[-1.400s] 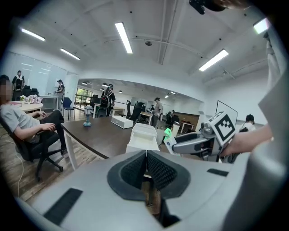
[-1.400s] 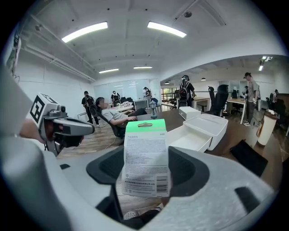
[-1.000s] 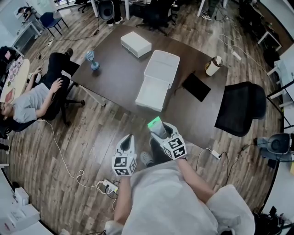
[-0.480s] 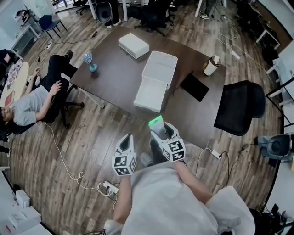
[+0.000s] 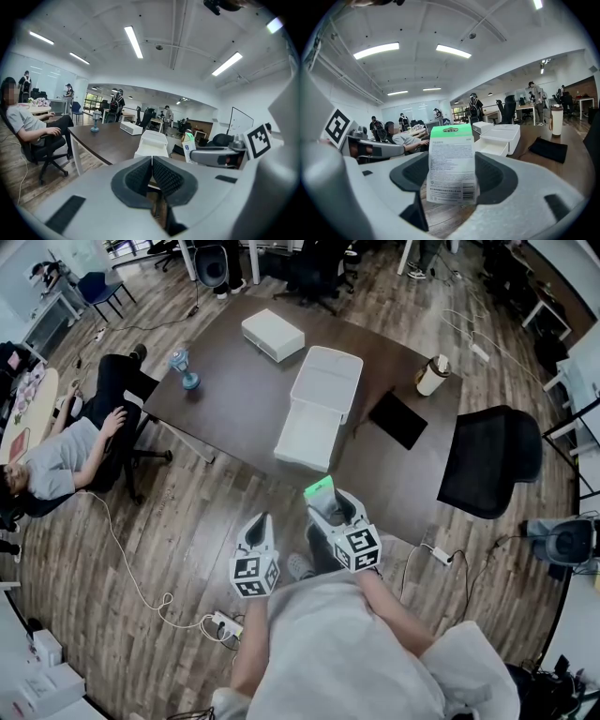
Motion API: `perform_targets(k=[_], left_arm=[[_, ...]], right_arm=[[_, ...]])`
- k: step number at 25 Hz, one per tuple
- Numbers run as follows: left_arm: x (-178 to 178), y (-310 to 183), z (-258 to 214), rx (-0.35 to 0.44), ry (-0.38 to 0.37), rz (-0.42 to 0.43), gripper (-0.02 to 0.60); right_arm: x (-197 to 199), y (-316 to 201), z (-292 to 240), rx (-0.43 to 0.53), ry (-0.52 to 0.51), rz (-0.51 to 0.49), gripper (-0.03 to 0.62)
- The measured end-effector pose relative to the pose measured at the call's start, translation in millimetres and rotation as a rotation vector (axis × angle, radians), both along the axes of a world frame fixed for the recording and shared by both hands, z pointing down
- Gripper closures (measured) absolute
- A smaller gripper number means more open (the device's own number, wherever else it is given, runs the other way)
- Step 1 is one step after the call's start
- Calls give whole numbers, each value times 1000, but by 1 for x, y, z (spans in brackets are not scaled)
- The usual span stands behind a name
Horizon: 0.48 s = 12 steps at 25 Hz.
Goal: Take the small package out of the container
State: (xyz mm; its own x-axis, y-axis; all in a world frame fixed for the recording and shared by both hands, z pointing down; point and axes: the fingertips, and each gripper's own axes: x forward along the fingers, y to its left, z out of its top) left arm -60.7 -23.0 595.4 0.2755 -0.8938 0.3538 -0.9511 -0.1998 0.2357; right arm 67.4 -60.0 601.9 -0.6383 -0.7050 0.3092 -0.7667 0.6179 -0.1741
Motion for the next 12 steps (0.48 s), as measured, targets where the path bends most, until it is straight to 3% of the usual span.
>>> perform_targets(k=[12], left_arm=[[1, -7, 1, -4, 1, -1, 575]], right_arm=[[2, -5, -1, 4, -6, 8, 287]])
